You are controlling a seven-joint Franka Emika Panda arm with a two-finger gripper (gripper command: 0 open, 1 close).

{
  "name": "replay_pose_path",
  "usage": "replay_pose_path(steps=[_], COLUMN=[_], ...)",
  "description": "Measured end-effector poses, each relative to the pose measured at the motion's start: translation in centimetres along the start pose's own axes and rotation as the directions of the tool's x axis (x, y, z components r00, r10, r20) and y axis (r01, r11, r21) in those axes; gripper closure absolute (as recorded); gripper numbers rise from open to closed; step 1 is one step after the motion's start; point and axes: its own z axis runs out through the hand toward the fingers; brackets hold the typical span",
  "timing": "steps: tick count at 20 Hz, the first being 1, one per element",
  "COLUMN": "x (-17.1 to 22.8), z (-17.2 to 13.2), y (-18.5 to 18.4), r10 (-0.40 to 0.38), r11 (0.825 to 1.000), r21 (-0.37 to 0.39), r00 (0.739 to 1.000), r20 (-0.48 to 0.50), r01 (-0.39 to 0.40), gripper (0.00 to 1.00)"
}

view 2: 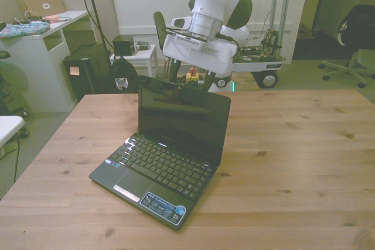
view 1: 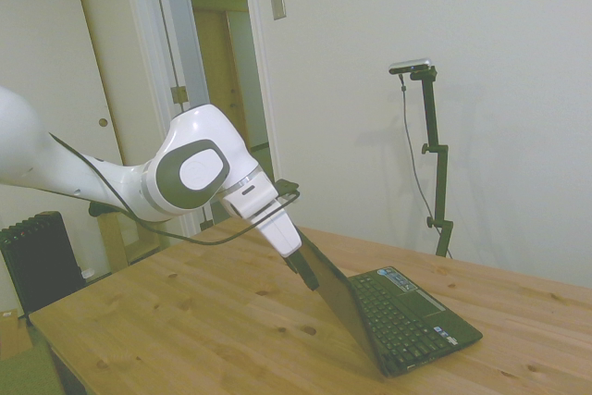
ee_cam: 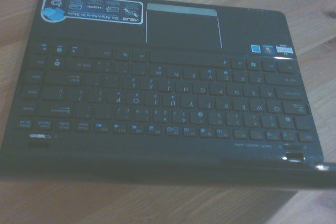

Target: Close the laptop

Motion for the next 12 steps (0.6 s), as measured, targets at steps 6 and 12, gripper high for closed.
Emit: replay_pose_path(steps=[6, 12], x=[0.9, 1.4], z=[0.0, 0.0], y=[-0.9, -1.2], r10=[-0.004, -0.010], r11=[1.000, 1.000], r21=[0.008, 0.011], r00=[1.000, 1.000], r20=[-0.007, -0.010], r01=[0.004, 0.011], gripper=[1.00, 1.00])
